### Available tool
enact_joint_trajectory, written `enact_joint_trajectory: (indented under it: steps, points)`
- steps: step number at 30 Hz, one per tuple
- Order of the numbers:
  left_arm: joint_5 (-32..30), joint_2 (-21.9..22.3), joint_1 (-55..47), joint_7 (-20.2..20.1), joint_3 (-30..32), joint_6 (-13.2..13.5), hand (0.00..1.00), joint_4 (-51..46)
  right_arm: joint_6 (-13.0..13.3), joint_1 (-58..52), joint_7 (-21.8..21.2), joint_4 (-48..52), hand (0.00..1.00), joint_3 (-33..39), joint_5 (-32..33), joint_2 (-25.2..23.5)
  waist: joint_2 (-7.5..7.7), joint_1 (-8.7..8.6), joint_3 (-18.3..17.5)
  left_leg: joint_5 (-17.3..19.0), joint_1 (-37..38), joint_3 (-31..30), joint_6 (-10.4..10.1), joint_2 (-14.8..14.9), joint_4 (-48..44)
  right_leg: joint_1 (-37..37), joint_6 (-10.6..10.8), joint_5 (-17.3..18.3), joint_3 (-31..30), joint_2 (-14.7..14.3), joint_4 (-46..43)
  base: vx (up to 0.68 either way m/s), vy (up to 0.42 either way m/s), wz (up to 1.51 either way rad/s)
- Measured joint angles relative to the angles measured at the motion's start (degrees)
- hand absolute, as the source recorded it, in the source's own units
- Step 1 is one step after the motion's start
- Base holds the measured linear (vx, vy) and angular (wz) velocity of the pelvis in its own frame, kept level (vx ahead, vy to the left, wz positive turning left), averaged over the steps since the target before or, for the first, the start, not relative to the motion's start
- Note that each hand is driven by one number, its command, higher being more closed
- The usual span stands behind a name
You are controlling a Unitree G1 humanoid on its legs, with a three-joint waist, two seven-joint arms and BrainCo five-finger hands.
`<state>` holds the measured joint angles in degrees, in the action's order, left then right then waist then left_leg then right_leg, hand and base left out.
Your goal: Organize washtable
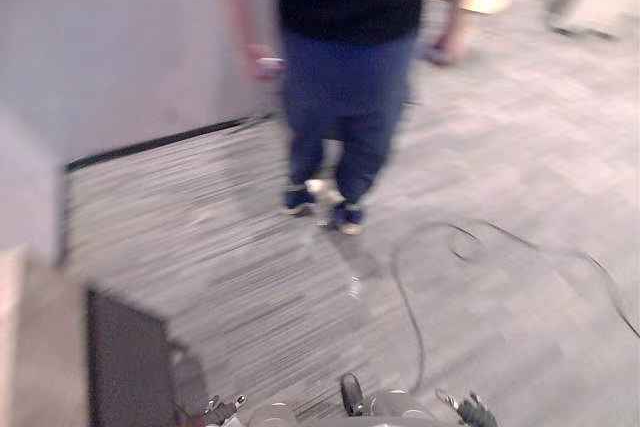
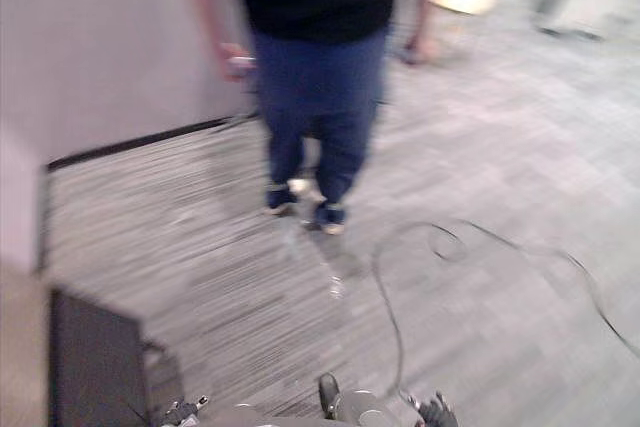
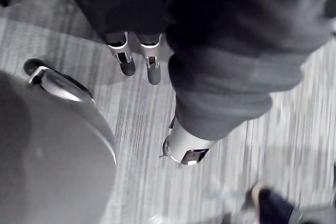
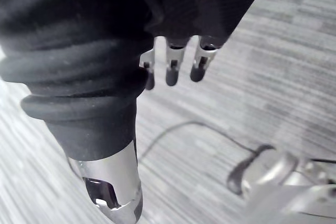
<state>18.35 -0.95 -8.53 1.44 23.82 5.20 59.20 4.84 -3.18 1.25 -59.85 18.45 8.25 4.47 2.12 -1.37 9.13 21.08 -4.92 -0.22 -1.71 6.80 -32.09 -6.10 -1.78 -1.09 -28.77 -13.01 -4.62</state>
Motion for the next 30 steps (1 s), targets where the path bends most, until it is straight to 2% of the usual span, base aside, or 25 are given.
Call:
enact_joint_trajectory:
  steps: [1,2,3,4,5,6,7,8,9,11,13,17,18,19,20,21,22,23,24,25,26,27,28,29,30]
  points:
    - [0.0,-0.3,-0.2,0.0,-0.9,0.2,0.0,-0.9,0.3,1.3,0.0,-0.4,0.0,-1.3,-0.1,0.4,0.38,0.63,0.0,0.0,-0.5,-0.3,0.1,-0.2,1.3,-0.2,-0.4,-0.2,-2.6,0.0,1.8,-0.25,0.187,-4.32]
    - [-1.4,-1.6,-0.5,0.0,-3.2,1.0,0.0,-2.7,0.5,3.7,0.3,-2.1,0.0,-1.6,-1.6,1.2,1.91,1.87,0.4,-1.2,-1.0,-1.6,-0.3,-1.4,7.6,-0.5,-3.1,-1.7,-3.0,2.2,7.1,-0.32,0.226,-3.52]
    - [-1.8,-2.0,-0.3,0.0,-3.7,1.3,0.0,-2.6,0.7,3.8,0.6,-2.4,0.0,-1.4,-2.1,1.4,2.06,2.19,0.6,-1.5,-0.1,0.5,0.2,-1.8,8.6,-0.6,-3.8,-2.1,-2.1,3.1,8.9,-0.23,0.19,-3.53]
    - [-2.8,-2.7,-0.5,0.1,-3.7,1.4,0.0,-2.5,1.1,3.3,1.2,-2.6,0.0,-1.3,-2.4,1.5,2.6,2.16,0.1,-1.8,1.4,4.1,1.3,-2.0,11.2,-1.3,-3.0,-2.1,-1.3,3.8,10.0,-0.12,0.166,-2.32]
    - [-4.1,-2.6,0.1,0.1,-5.0,1.7,0.0,-2.4,0.6,2.0,1.6,-2.4,0.0,-0.4,-2.7,1.3,1.99,1.66,-0.1,-2.4,3.6,9.6,1.8,-0.5,13.4,-2.4,-0.7,-3.4,0.7,3.4,6.5,0.06,0.207,-2.34]
    - [-6.1,-2.1,0.8,-0.2,-6.7,1.7,0.0,-2.4,-0.1,0.0,1.9,-2.3,0.0,1.6,-3.3,0.9,0.88,0.84,-0.6,-3.1,5.7,14.8,1.6,0.4,15.0,-2.1,-0.1,-4.5,1.6,2.5,3.8,0.1,0.209,-1.95]
    - [-6.8,-1.8,0.8,-0.2,-7.0,1.7,0.0,-2.3,-0.2,-1.1,2.1,-2.0,0.0,2.3,-3.4,0.6,0.64,0.61,-1.1,-3.3,6.5,17.3,1.9,0.3,15.7,-1.7,0.1,-5.5,1.4,2.7,3.1,0.12,0.194,-1.81]
    - [-8.1,-1.6,0.4,-0.2,-7.7,1.6,0.0,-2.3,-0.3,-2.5,2.2,-1.8,0.0,3.2,-3.4,-0.1,0.75,0.75,-2.2,-3.3,7.7,21.5,1.9,-0.4,16.5,-0.8,0.5,-8.8,-0.6,3.2,2.6,0.11,0.147,-2.2]
    - [-9.5,-1.7,0.4,-0.2,-8.2,1.6,0.0,-2.2,-0.8,-3.8,2.3,-1.8,0.0,3.8,-3.3,-1.3,0.86,1.24,-3.5,-3.2,8.7,26.4,2.0,-1.5,17.5,-1.3,2.2,-9.0,-3.0,3.8,4.5,0.11,0.144,-2.56]
    - [-10.2,-1.9,1.9,-0.3,-9.3,1.5,0.0,-1.2,-1.2,-4.8,2.1,-1.8,0.0,3.9,-3.1,-3.5,0.73,-0.17,-4.1,-3.2,9.5,28.9,2.0,-2.4,17.6,-1.4,4.0,-10.4,-6.0,3.7,6.2,0.09,0.097,-1.92]
    - [-10.5,-0.9,3.2,-0.6,-11.7,1.9,0.0,-1.2,-1.3,-6.5,1.3,-0.7,0.0,6.4,-1.6,-4.3,-1.02,-1.23,-4.4,-2.5,11.1,30.5,2.0,-3.0,17.4,-1.5,5.2,-11.2,-9.8,2.4,6.2,0.08,0.065,-1.37]
    - [-10.6,0.6,4.5,-1.2,-13.6,2.6,0.0,-1.4,-1.1,-7.0,1.0,0.7,0.0,6.3,-0.7,-5.0,-1.46,-1.01,-4.3,0.6,11.8,34.2,2.6,-2.7,15.7,-2.0,6.7,-12.0,-14.1,0.3,6.2,-0.02,0.06,-1.0]
    - [-10.6,1.4,4.5,-1.3,-13.3,2.6,0.0,-1.4,-1.3,-6.8,1.0,0.8,0.0,6.4,-0.2,-4.9,-1.64,-0.41,-4.1,1.2,11.8,36.1,3.2,-2.2,14.6,-3.3,6.3,-8.7,-9.5,1.1,5.6,-0.06,0.063,-0.61]
    - [-10.6,3.5,4.4,-1.2,-12.2,2.6,0.0,-1.6,-1.2,-6.8,0.8,1.2,0.0,6.3,0.5,-4.3,-3.01,0.24,-3.2,1.3,11.7,37.1,3.4,-1.1,13.8,-6.4,1.3,-5.3,3.5,2.0,-0.3,-0.07,0.072,-0.5]
    - [-10.6,4.0,4.5,-1.3,-11.6,2.6,0.0,-1.7,-1.1,-6.8,0.8,1.3,0.0,6.3,0.7,-4.1,-3.44,0.35,-3.1,1.3,11.9,37.3,3.4,-0.6,13.5,-8.3,-0.7,-3.8,10.2,3.2,-5.1,-0.05,0.079,-0.16]
    - [-10.5,4.9,4.4,-1.3,-9.4,2.5,0.0,-2.1,-1.0,-7.4,0.7,2.1,0.0,6.2,0.6,-3.9,-4.27,0.1,-2.9,1.3,12.9,38.2,3.4,0.3,12.8,-10.9,-2.7,1.1,22.5,6.0,-17.1,0.02,0.085,0.05]
    - [-10.5,5.0,4.1,-1.3,-8.5,2.4,0.0,-2.6,-0.8,-7.5,0.6,2.4,0.0,6.2,0.6,-4.0,-4.41,-0.03,-2.8,1.3,14.0,38.4,3.4,0.3,12.0,-11.7,-3.0,3.7,27.0,8.0,-22.6,0.06,0.107,-0.16]
    - [-10.0,5.1,3.2,-1.2,-6.0,2.4,0.0,-4.3,-0.3,-8.2,0.6,2.7,0.0,4.2,0.1,-3.8,-3.16,0.02,-3.4,1.0,13.6,37.5,3.6,-1.2,8.2,-12.9,-3.5,2.0,31.7,10.4,-27.9,0.0,0.06,-1.12]
    - [-9.7,5.1,2.6,-1.1,-2.8,2.3,0.0,-4.4,0.6,-8.2,0.0,3.3,0.0,0.6,0.1,-2.5,-2.08,1.1,-3.3,-1.7,10.6,34.5,7.5,-1.3,2.6,-12.6,-6.9,-1.3,32.1,10.2,-25.5,-0.11,-0.058,-2.03]
    - [-8.6,5.4,1.8,-1.0,-1.6,2.2,0.0,-3.1,1.1,-7.8,-0.3,3.6,0.0,1.3,0.1,-1.6,-5.3,3.28,-5.4,-1.7,6.6,29.7,8.7,1.0,8.5,-10.8,-4.9,-1.1,32.5,9.4,-19.1,-0.13,-0.11,-2.27]
    - [-8.1,5.4,1.7,-1.0,-1.9,2.4,0.0,-3.0,0.9,-7.5,-0.2,3.6,0.0,2.5,0.1,-1.2,-5.53,4.12,-5.1,-3.8,7.3,29.2,1.9,1.4,13.2,-12.0,-6.2,4.3,36.8,11.8,-27.3,-0.1,-0.114,-1.97]
    - [-7.5,5.0,1.3,-0.5,-2.2,2.6,0.0,-2.9,0.8,-7.2,0.0,1.5,0.0,4.0,0.1,-1.7,-3.92,4.17,-4.5,-5.5,8.9,31.2,2.1,-2.0,16.2,-10.8,-2.3,9.3,39.6,17.0,-32.6,0.0,-0.144,-1.27]
    - [-7.4,3.8,0.5,-0.1,-3.7,2.5,0.0,-2.2,0.8,-7.4,0.0,-0.3,0.0,4.1,0.2,-2.0,-2.9,2.93,-4.8,-5.6,9.3,31.2,2.0,-2.5,17.1,-5.5,0.7,14.2,39.6,19.1,-25.9,-0.01,-0.174,-0.91]
    - [-7.4,3.2,0.5,-0.1,-3.8,2.5,0.0,-1.3,0.6,-7.6,-0.1,-0.6,0.0,4.9,0.1,-2.8,-2.42,2.45,-4.9,-5.6,9.0,31.7,1.9,-2.8,17.0,-3.5,2.2,15.3,39.1,19.2,-21.7,0.02,-0.193,-0.62]
    - [-7.1,2.9,0.9,0.0,-3.5,2.2,0.0,0.8,0.2,-7.7,-0.2,-1.4,0.0,5.3,0.2,-2.4,-3.42,1.91,-4.5,-6.4,9.0,30.9,1.2,-1.9,16.6,-2.0,2.1,12.3,37.5,16.6,-16.8,0.0,-0.113,-0.8]
